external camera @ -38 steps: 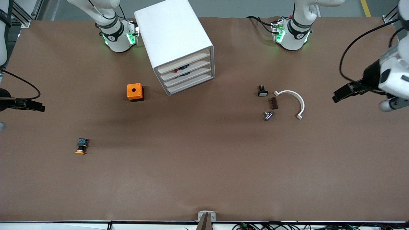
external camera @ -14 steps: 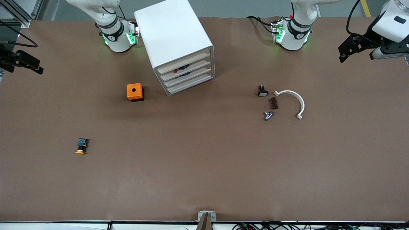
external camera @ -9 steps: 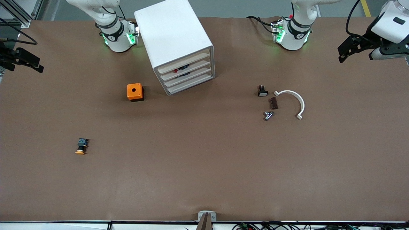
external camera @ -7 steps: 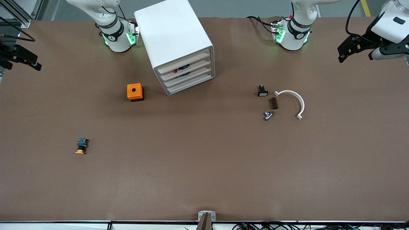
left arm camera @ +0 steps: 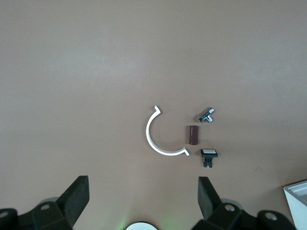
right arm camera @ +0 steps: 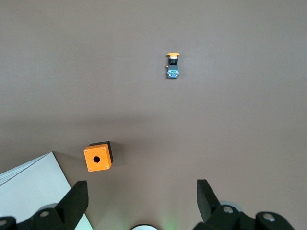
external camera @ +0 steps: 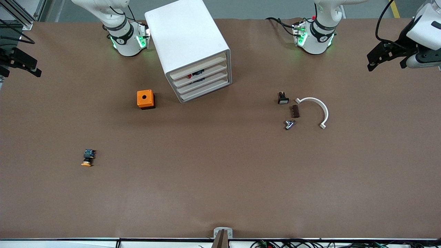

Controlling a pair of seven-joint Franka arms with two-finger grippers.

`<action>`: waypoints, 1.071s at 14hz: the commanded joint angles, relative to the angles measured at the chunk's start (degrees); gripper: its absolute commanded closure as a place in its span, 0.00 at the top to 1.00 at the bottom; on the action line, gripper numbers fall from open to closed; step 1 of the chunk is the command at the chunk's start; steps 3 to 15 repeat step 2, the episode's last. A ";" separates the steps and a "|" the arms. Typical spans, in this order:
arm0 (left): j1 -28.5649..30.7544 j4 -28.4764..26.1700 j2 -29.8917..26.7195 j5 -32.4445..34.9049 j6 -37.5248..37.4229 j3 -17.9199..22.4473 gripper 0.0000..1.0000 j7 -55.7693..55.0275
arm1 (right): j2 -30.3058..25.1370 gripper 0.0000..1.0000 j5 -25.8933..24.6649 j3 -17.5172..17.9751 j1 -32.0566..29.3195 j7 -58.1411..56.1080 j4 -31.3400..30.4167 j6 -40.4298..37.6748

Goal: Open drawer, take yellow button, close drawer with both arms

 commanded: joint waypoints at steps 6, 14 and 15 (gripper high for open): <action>0.69 2.10 1.04 -0.87 -1.15 -0.26 1.00 1.10 | -2.05 1.00 1.03 0.22 -1.06 -1.21 -2.19 1.49; 0.69 2.10 1.04 -0.87 -1.15 -0.26 1.00 1.10 | -2.05 1.00 1.03 0.22 -1.06 -1.21 -2.19 1.49; 0.69 2.10 1.04 -0.87 -1.15 -0.26 1.00 1.10 | -2.05 1.00 1.03 0.22 -1.06 -1.21 -2.19 1.49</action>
